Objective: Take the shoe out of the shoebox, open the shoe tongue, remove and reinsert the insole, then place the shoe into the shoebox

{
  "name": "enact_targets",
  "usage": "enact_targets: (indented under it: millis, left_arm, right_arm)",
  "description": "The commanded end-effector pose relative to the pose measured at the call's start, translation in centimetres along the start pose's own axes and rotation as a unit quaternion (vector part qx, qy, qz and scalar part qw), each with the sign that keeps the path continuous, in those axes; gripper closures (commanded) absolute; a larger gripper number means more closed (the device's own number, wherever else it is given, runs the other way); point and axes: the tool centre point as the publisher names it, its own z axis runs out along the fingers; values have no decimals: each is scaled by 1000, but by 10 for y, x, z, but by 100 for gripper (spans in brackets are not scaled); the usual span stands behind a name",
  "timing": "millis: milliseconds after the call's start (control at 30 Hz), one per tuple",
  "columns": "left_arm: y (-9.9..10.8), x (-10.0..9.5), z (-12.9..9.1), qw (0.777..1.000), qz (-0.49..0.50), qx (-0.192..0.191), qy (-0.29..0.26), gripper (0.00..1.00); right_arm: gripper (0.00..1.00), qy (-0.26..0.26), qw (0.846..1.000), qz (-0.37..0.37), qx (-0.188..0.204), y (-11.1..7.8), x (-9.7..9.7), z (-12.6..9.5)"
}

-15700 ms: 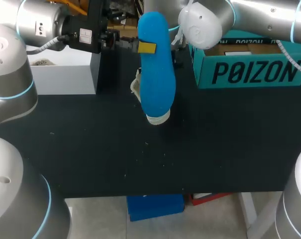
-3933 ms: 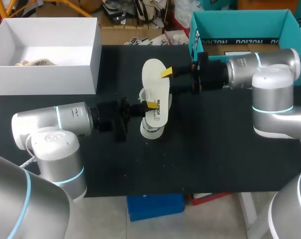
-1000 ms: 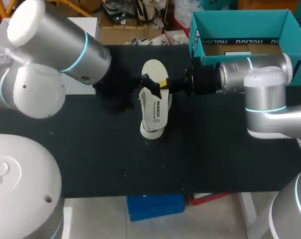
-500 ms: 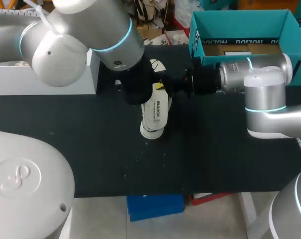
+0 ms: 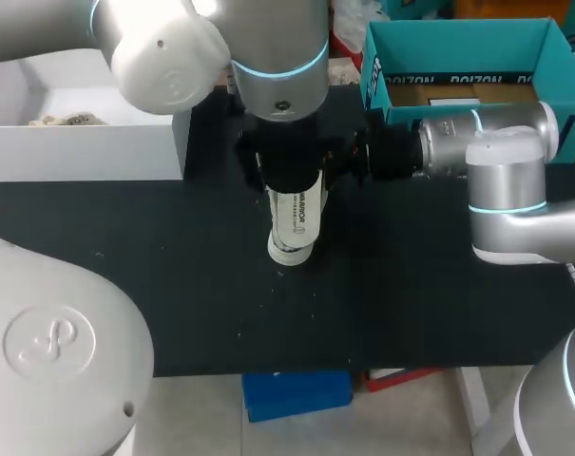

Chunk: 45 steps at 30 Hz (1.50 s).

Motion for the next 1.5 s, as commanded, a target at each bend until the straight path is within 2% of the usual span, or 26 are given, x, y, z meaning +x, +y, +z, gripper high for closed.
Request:
enact_targets:
  millis: [33,433,767,800,1367,1500]
  left_arm:
    - [2,-5,1,998,0,1,57,0]
    - [8,-7,3,999,-3,7,37,0]
    - [29,-4,7,1000,-7,8,26,0]
    - [42,-2,9,1000,-8,9,22,0]
    - [135,5,16,1000,-10,-4,20,0]
    - [151,5,19,1000,-5,-6,16,0]
  right_arm:
    - [100,0,1000,0,-1,-1,0,1]
    - [100,0,1000,0,-1,-1,0,1]
    - [100,0,1000,0,-1,-1,0,1]
    - [100,0,1000,0,-1,-1,0,1]
    - [100,0,1000,0,-1,-1,0,1]
    - [100,0,1000,0,-1,-1,0,1]
